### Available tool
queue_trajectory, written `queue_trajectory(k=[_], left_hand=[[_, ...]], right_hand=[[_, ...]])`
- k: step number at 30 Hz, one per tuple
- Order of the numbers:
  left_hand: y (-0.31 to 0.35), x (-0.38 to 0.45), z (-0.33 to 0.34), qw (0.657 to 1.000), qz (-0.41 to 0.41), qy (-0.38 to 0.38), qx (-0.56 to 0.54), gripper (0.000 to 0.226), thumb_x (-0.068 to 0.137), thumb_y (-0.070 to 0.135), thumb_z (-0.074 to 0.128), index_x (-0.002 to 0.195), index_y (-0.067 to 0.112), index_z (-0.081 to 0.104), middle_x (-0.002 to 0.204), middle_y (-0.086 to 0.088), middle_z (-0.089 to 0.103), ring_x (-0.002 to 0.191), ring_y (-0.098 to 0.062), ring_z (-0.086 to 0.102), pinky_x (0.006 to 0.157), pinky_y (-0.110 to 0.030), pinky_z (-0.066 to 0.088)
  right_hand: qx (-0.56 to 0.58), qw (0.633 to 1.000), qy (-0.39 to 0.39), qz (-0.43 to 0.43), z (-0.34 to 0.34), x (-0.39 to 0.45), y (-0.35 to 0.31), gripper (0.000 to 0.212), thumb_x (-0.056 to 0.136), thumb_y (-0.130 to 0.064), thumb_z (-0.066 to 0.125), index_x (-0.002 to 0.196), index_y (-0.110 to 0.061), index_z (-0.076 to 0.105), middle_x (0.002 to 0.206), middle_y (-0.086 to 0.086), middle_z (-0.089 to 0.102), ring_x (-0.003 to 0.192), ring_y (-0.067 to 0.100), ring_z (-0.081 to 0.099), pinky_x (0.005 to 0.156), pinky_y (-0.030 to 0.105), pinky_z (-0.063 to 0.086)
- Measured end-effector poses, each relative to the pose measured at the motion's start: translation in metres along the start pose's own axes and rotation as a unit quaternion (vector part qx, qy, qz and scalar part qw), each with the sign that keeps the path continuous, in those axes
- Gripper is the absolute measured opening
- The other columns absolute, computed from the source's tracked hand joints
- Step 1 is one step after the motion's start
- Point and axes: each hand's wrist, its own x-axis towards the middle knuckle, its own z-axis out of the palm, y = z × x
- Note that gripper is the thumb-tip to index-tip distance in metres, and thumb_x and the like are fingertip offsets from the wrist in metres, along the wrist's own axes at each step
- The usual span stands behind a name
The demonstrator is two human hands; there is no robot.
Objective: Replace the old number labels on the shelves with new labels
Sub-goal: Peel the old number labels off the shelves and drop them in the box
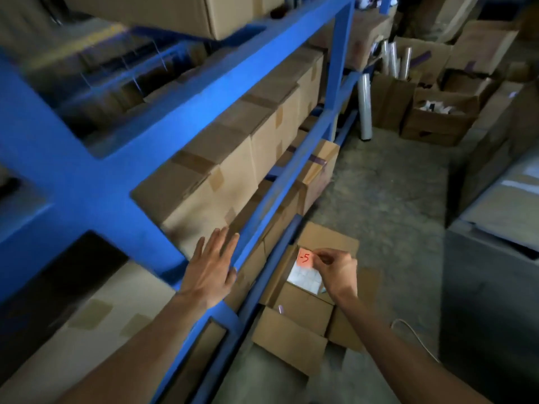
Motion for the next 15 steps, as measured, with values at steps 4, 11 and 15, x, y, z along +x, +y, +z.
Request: queue_trajectory(k=[4,11,15], left_hand=[[0.005,0.034,0.048,0.999,0.0,-0.036,-0.039,0.073,0.1,0.039,0.04,0.159,0.018,0.001,0.168,-0.008,-0.002,0.155,-0.023,0.002,0.125,-0.04,0.009],[0.009,0.094,0.126,0.993,-0.031,-0.062,-0.097,0.075,0.099,0.037,0.046,0.159,0.022,0.003,0.168,-0.007,-0.008,0.155,-0.023,-0.001,0.119,-0.04,0.025],[0.01,0.11,0.162,0.995,-0.006,-0.05,-0.091,0.078,0.096,0.029,0.054,0.159,0.018,0.01,0.167,-0.012,-0.006,0.155,-0.028,-0.001,0.116,-0.045,0.031]], right_hand=[[-0.043,0.998,0.002,0.045,0.016,0.008,0.055,0.013,0.083,-0.006,0.07,0.091,-0.007,0.08,0.085,0.011,0.078,0.079,0.02,0.073,0.067,0.01,0.042],[-0.106,0.985,-0.064,0.123,0.055,0.03,0.141,0.019,0.087,-0.012,0.067,0.101,-0.013,0.079,0.095,0.006,0.078,0.09,0.018,0.071,0.076,0.014,0.047],[-0.123,0.978,-0.08,0.148,0.075,0.046,0.171,0.019,0.088,-0.01,0.065,0.101,-0.012,0.078,0.097,0.009,0.077,0.095,0.022,0.071,0.087,0.026,0.055]])
